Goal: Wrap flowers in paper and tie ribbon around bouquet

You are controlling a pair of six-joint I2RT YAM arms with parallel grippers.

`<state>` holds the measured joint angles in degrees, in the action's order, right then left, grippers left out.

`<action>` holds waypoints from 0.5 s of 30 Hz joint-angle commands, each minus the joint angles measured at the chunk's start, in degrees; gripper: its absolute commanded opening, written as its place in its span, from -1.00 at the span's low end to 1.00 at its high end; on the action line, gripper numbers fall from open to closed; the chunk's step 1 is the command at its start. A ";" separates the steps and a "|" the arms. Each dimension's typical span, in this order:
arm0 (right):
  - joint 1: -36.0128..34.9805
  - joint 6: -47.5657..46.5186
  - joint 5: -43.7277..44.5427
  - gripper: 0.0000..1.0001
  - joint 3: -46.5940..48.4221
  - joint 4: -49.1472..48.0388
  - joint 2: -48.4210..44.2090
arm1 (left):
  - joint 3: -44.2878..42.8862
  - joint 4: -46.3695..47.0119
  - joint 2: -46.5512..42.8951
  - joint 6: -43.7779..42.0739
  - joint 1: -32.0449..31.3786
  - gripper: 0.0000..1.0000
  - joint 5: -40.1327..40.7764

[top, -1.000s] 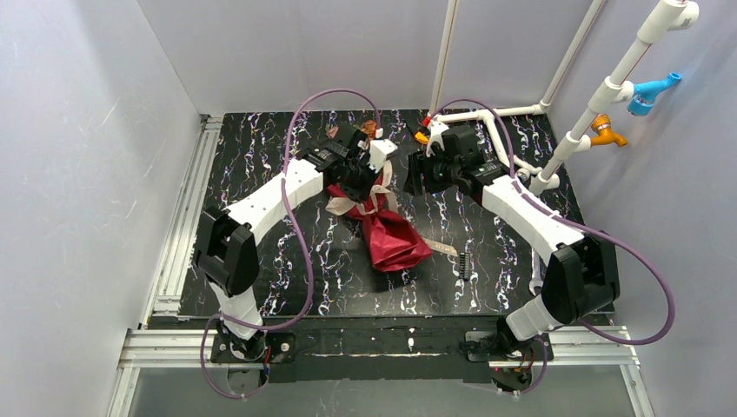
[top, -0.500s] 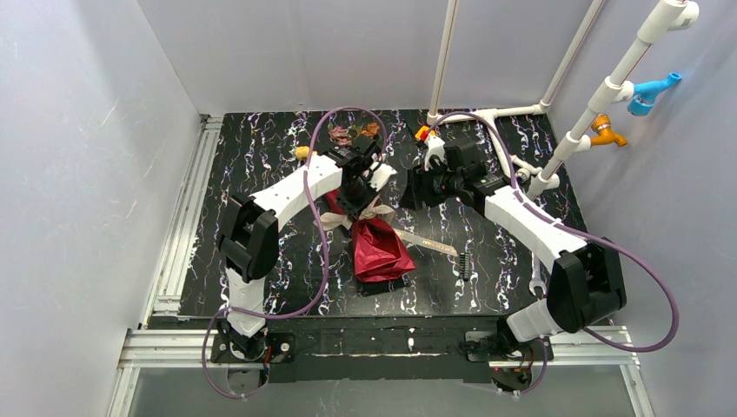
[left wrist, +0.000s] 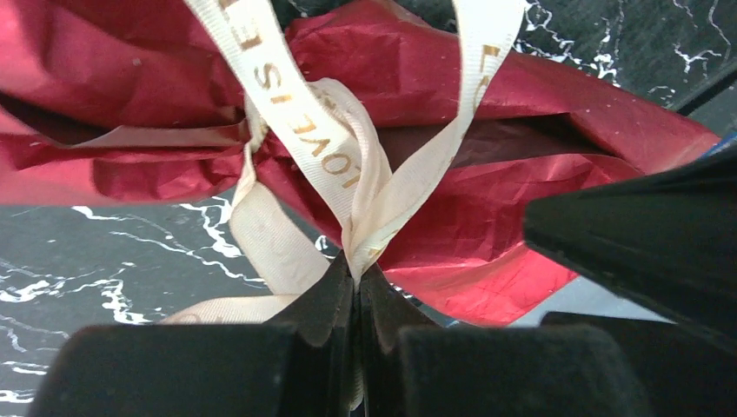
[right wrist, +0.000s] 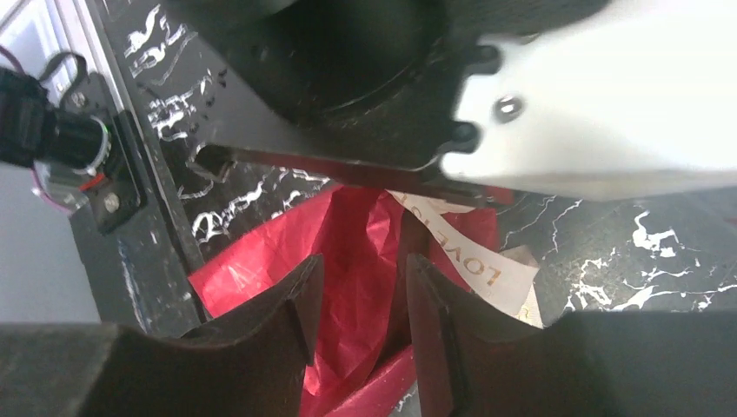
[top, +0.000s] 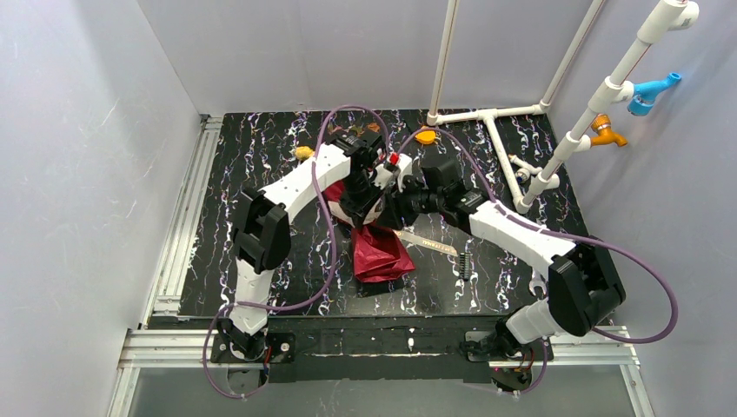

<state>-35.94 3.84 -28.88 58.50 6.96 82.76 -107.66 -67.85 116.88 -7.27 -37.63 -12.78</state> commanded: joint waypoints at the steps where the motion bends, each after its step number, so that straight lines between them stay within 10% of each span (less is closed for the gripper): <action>1: -0.44 -5.54 -1.75 -0.05 -5.24 -11.56 -2.66 | -3.95 -6.65 2.28 1.00 0.47 -1.00 -6.15; 15: -0.44 -14.47 -10.52 -0.52 -10.12 -23.81 1.70 | -7.55 -9.23 4.86 1.67 4.49 -1.00 -9.30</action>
<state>-36.45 -9.26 -35.44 49.78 -8.80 83.22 -113.03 -74.67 121.62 -6.13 -34.30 -19.05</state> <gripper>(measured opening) 0.282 0.010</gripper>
